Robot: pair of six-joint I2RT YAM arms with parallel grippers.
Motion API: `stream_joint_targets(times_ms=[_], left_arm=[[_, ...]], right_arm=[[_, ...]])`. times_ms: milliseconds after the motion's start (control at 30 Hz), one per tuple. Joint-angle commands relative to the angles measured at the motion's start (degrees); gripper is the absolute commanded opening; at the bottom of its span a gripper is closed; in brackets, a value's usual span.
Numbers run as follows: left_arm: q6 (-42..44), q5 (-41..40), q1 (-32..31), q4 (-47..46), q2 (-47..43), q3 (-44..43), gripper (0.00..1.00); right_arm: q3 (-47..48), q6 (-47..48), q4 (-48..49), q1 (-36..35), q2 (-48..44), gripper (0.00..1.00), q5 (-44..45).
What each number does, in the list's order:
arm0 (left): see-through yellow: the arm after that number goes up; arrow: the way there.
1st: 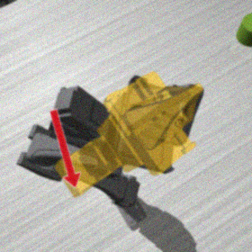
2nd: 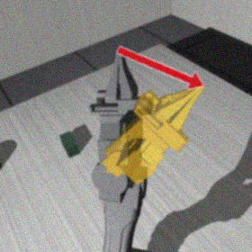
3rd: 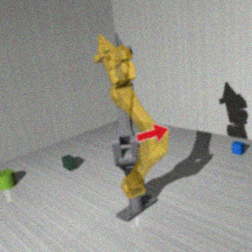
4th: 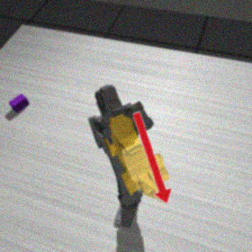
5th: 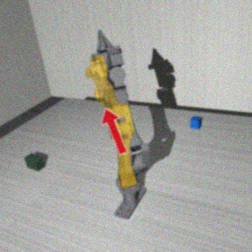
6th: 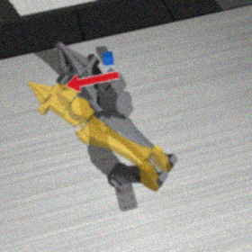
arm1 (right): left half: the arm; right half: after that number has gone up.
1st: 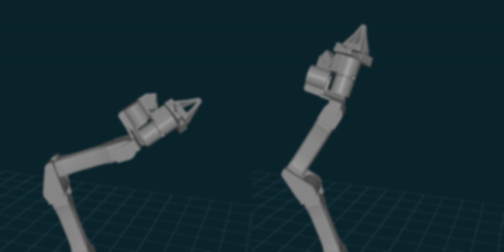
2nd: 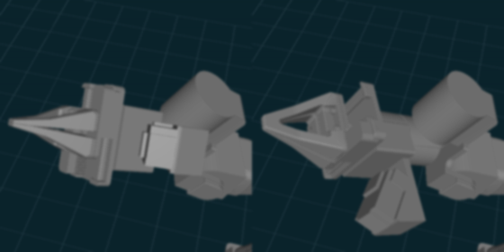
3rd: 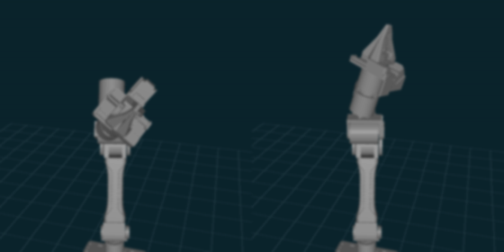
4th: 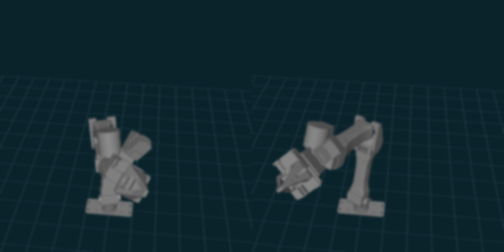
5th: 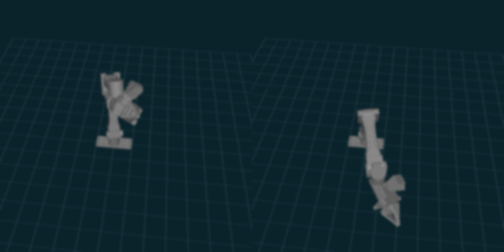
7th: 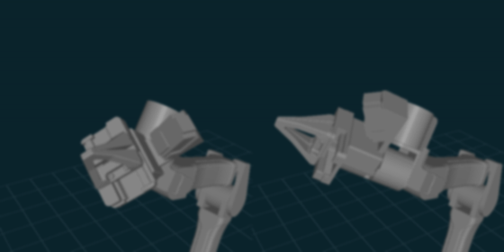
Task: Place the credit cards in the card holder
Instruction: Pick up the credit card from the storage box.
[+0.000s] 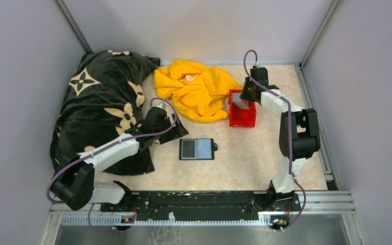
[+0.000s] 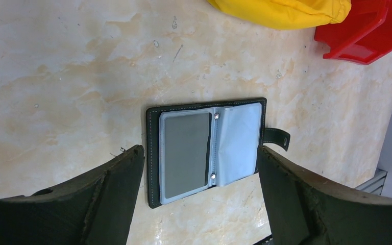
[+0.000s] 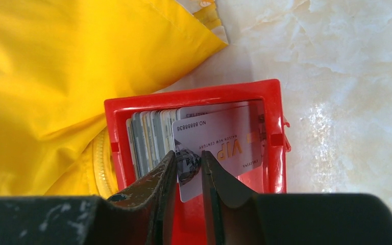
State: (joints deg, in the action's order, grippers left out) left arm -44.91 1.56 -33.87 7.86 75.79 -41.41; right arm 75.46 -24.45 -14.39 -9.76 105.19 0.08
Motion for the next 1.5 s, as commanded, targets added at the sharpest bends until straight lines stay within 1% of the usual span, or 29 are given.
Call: stream_joint_targets(times_ms=[0,133,200,300,367,433,667,767,833,933,1033,1133,1333,1467], left_arm=[[0.7,0.6,0.5,-1.3,-0.8,0.4,0.87],[0.6,1.1,0.6,-1.4,-0.9,0.4,0.87],[0.6,1.5,0.5,-1.4,-1.0,0.4,0.86],[0.6,1.8,0.6,-1.3,-1.1,0.5,0.86],[0.6,2.0,0.5,-1.3,-1.3,0.7,0.86],[0.6,1.9,0.6,-1.3,-1.6,0.8,0.86],[0.4,2.1,0.6,-1.8,-1.7,0.7,0.86],[0.6,3.8,0.6,-3.1,-1.1,0.2,0.86],[1.0,4.8,0.6,-4.0,-0.8,-0.3,0.88],[2.7,7.1,0.6,-6.6,-0.9,-0.5,0.92],[4.8,11.0,0.6,-10.8,-1.8,-0.2,0.98],[5.8,14.8,0.6,-15.4,-3.7,0.8,1.00],[7.0,24.3,0.6,-26.4,-7.1,4.9,1.00],[6.8,30.1,0.6,-34.2,-8.4,8.0,0.99]], right_arm=[[2.7,0.4,-1.1,-1.0,-4.7,0.23,0.4],[3.0,0.6,-1.8,-1.3,-5.6,0.23,0.7],[3.1,0.7,-2.2,-1.3,-5.8,0.21,0.8],[3.1,0.9,-2.8,-1.3,-5.9,0.16,1.0],[3.0,1.0,-3.2,-1.3,-5.9,0.09,1.5],[2.9,1.2,-3.8,-1.3,-6.1,0.04,2.4],[4.6,3.9,-7.7,-2.7,-8.2,0.01,8.6],[5.7,5.1,-9.9,-3.0,-9.4,0.00,10.3],[5.8,5.9,-10.9,-3.1,-10.0,0.00,10.8],[5.1,6.8,-11.8,-3.4,-13.9,0.00,10.9],[3.2,7.4,-12.5,-4.2,-18.3,0.00,9.3],[0.2,7.6,-13.1,-4.5,-23.5,0.00,4.5],[-8.9,5.4,-13.5,-5.2,-35.3,0.00,-9.6],[-14.5,4.9,-15.6,-5.7,-41.4,0.00,-17.7]])
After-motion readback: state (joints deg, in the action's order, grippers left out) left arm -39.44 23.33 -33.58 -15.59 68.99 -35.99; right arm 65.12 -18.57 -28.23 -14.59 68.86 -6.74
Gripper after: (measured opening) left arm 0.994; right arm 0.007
